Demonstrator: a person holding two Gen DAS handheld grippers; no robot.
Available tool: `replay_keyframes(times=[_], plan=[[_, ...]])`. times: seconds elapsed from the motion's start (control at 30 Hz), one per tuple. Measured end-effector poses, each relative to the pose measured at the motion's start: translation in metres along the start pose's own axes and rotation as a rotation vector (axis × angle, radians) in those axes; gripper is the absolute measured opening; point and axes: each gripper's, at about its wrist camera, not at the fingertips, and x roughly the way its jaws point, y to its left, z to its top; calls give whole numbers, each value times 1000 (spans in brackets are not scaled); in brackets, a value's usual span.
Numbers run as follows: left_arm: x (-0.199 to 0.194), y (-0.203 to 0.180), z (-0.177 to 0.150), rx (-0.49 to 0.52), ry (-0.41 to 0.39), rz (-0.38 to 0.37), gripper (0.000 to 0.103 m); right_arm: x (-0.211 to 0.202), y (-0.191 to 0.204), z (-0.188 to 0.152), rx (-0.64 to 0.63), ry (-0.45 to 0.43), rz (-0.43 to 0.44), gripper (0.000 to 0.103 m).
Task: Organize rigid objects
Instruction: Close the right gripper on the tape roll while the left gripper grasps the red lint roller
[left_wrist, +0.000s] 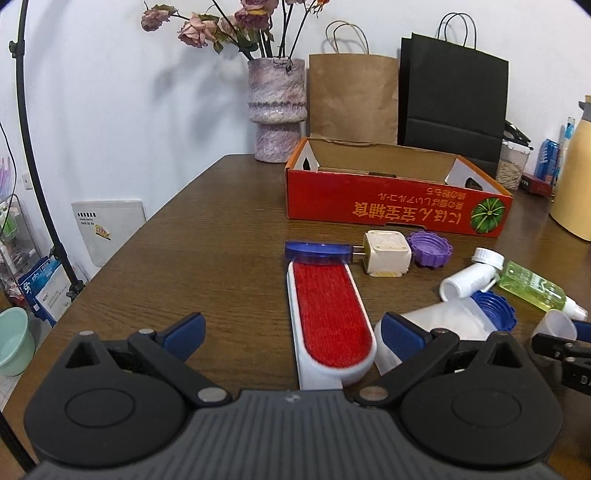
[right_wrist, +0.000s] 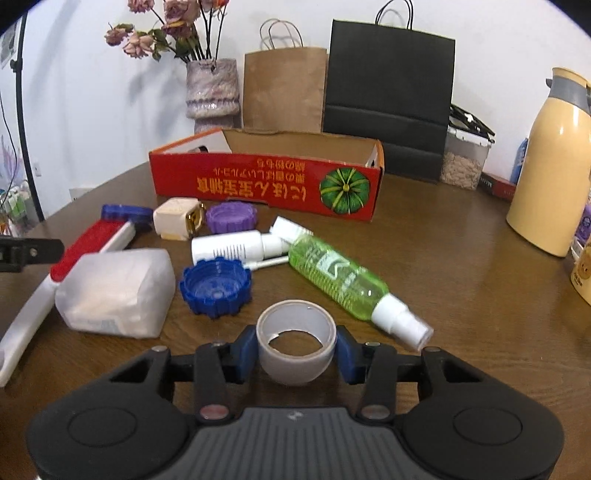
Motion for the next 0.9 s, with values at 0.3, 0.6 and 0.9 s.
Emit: replay_keyframes(times=[0.3, 0.6, 0.9], plan=[[24, -5, 15, 12, 37, 25, 103, 0, -2, 18, 0, -57, 14, 43], [55, -9, 22, -9, 104, 39, 103, 14, 7, 34, -17, -92, 10, 43], [69, -11, 21, -10, 119, 38, 100, 23, 13, 32, -12, -105, 11, 43]])
